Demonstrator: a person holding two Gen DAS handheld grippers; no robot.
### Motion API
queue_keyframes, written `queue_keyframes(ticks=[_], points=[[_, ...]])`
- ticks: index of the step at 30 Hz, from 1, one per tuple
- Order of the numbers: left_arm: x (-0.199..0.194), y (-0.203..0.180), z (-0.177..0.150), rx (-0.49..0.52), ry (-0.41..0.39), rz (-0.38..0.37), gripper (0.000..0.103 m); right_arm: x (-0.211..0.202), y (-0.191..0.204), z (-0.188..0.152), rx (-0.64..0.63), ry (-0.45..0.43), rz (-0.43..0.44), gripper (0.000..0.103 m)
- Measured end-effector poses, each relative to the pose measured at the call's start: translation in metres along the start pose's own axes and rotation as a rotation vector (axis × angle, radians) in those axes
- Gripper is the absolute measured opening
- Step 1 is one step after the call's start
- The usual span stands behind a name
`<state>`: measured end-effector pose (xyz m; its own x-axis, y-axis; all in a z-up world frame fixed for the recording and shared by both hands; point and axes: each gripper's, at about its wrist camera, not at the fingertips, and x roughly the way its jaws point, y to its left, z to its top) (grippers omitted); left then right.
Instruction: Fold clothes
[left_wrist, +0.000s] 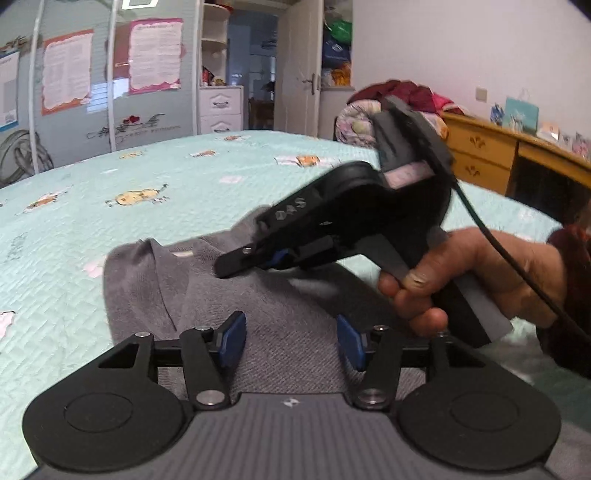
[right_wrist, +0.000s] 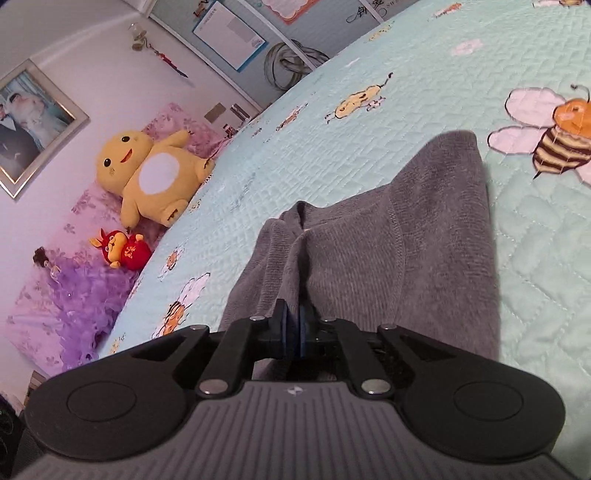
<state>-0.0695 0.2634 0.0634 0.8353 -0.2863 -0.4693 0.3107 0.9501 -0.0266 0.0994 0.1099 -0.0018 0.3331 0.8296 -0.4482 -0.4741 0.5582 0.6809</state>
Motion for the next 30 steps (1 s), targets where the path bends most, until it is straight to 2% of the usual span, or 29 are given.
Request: queue_keyframes(ticks=[1, 4, 8, 10, 11, 12, 16, 20, 22, 23, 25, 26, 27, 29, 30], points=[[-0.003, 0.0, 0.003, 0.0, -0.02, -0.001, 0.058, -0.005, 0.004, 0.0, -0.007, -0.006, -0.003, 0.013], [0.0, 0.0, 0.01, -0.008, -0.045, 0.0, 0.058, -0.025, 0.016, 0.002, -0.021, -0.084, 0.028, 0.013], [0.031, -0.001, -0.009, -0.049, 0.038, -0.039, 0.055, -0.013, 0.02, 0.007, 0.02, -0.056, 0.16, 0.013], [0.034, -0.006, -0.016, -0.024, 0.029, -0.034, 0.056, 0.009, 0.018, 0.005, -0.001, 0.012, 0.124, 0.012], [0.035, -0.007, -0.015, -0.024, 0.032, -0.03, 0.057, 0.022, 0.013, 0.002, -0.028, 0.048, 0.064, 0.009], [0.035, -0.007, -0.015, -0.024, 0.033, -0.03, 0.057, 0.027, 0.005, -0.001, -0.027, 0.039, 0.06, 0.0], [0.034, -0.01, -0.016, -0.019, 0.029, -0.036, 0.062, 0.029, -0.009, -0.003, 0.031, 0.015, 0.081, 0.0], [0.034, -0.012, -0.016, 0.019, 0.028, -0.022, 0.067, 0.021, 0.005, -0.005, -0.009, -0.016, 0.053, 0.0], [0.037, -0.014, -0.018, 0.033, 0.029, -0.021, 0.071, 0.012, 0.014, -0.008, -0.024, -0.049, 0.054, 0.01], [0.037, -0.015, -0.018, 0.039, 0.031, -0.02, 0.071, 0.006, 0.014, -0.01, -0.023, -0.065, 0.065, 0.011], [0.038, -0.016, -0.018, 0.046, 0.034, -0.018, 0.072, 0.006, 0.009, -0.01, -0.009, -0.06, 0.031, 0.014], [0.038, -0.016, -0.018, 0.046, 0.032, -0.019, 0.072, 0.011, 0.002, -0.013, 0.006, -0.036, 0.0, 0.006], [0.038, -0.015, -0.018, 0.041, 0.03, -0.023, 0.072, 0.013, -0.007, -0.015, 0.036, -0.039, 0.01, 0.0], [0.037, -0.012, -0.018, 0.025, 0.025, -0.034, 0.072, 0.013, -0.018, -0.013, 0.103, -0.042, 0.05, 0.0], [0.036, -0.01, -0.018, 0.013, 0.019, -0.043, 0.072, 0.013, -0.017, -0.014, 0.097, -0.044, 0.048, 0.0]])
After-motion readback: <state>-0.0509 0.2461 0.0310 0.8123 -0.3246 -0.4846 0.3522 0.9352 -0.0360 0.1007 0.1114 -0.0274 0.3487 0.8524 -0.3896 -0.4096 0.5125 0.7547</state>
